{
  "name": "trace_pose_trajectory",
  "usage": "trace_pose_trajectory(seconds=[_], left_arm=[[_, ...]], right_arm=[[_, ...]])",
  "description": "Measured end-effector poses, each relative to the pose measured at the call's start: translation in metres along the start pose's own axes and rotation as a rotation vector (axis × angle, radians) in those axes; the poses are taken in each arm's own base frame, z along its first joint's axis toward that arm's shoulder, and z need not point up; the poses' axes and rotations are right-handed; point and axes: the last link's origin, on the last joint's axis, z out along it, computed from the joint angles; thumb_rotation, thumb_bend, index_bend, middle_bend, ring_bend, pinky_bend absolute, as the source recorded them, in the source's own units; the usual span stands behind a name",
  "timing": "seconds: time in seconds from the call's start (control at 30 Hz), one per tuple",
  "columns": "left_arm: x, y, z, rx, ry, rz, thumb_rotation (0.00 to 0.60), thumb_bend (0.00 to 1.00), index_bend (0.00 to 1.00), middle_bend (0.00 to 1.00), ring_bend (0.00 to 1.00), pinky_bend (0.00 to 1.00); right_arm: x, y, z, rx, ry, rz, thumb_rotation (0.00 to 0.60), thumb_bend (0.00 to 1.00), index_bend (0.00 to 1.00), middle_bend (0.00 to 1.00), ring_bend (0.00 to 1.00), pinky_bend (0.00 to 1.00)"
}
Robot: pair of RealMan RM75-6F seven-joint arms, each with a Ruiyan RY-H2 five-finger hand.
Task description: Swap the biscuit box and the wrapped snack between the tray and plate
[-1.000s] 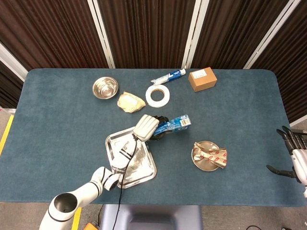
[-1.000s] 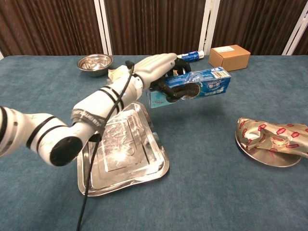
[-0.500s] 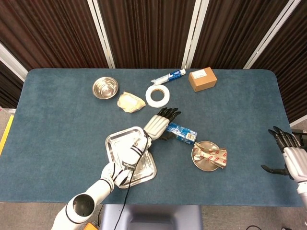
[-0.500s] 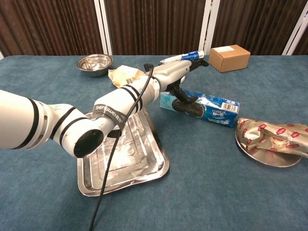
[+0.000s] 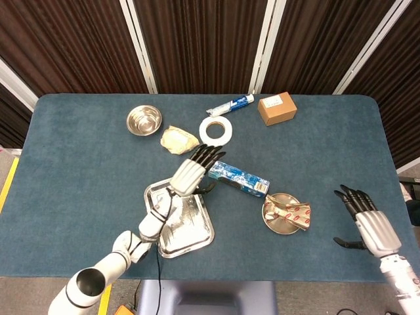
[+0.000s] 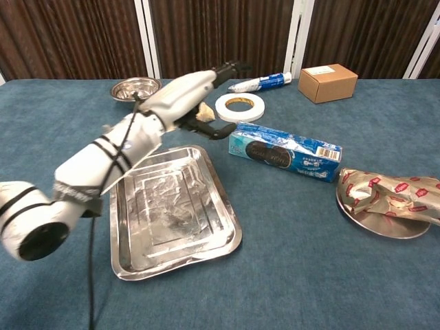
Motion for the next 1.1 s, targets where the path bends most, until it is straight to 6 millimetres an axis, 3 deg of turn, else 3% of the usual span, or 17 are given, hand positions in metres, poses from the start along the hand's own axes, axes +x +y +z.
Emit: trace_pose_trajectory(seconds=[0.13,0.27,0.4,0.5,0.63,0.9,1.1], left_arm=[[0.015,-0.009,-0.042,-0.015,-0.005,-0.017,0.6,0.37,0.0,0.0,0.0,0.0],[0.043,-0.016,-0.1,0.012,-0.021,-0.031,0.6,0.37,0.0,0.0,0.0,0.0],[0.078,-0.035,-0.162,0.09,-0.036,0.02,0.6,0.37,0.0,0.0,0.0,0.0],[0.094,-0.041,-0.195,0.118,-0.045,0.058,0.6,0.37,0.0,0.0,0.0,0.0],[0.1,-0.044,-0.204,0.114,-0.041,0.073,0.6,0.38,0.0,0.0,0.0,0.0],[0.106,-0.053,-0.21,0.137,-0.023,0.09,0.6,0.39,0.0,0.0,0.0,0.0],[0.107,-0.057,-0.21,0.151,-0.023,0.09,0.6,0.39,0.0,0.0,0.0,0.0]], right_arm=[[-0.019,-0.015,0.011,0.018,-0.011,-0.023,0.6,0.14,0.14,0.06,0.0,0.16],[-0.037,-0.028,0.027,0.018,-0.058,-0.05,0.6,0.14,0.19,0.1,0.0,0.21],[-0.053,-0.04,0.042,0.003,-0.093,-0.088,0.6,0.18,0.31,0.2,0.09,0.31],[-0.064,-0.047,0.049,-0.02,-0.101,-0.103,0.6,0.21,0.4,0.26,0.15,0.37],[-0.073,-0.052,0.059,-0.055,-0.111,-0.098,0.6,0.24,0.46,0.31,0.22,0.43],[-0.082,-0.063,0.086,-0.064,-0.127,-0.117,0.6,0.24,0.53,0.35,0.26,0.45],[-0.086,-0.062,0.098,-0.084,-0.112,-0.123,0.6,0.25,0.57,0.43,0.39,0.57]])
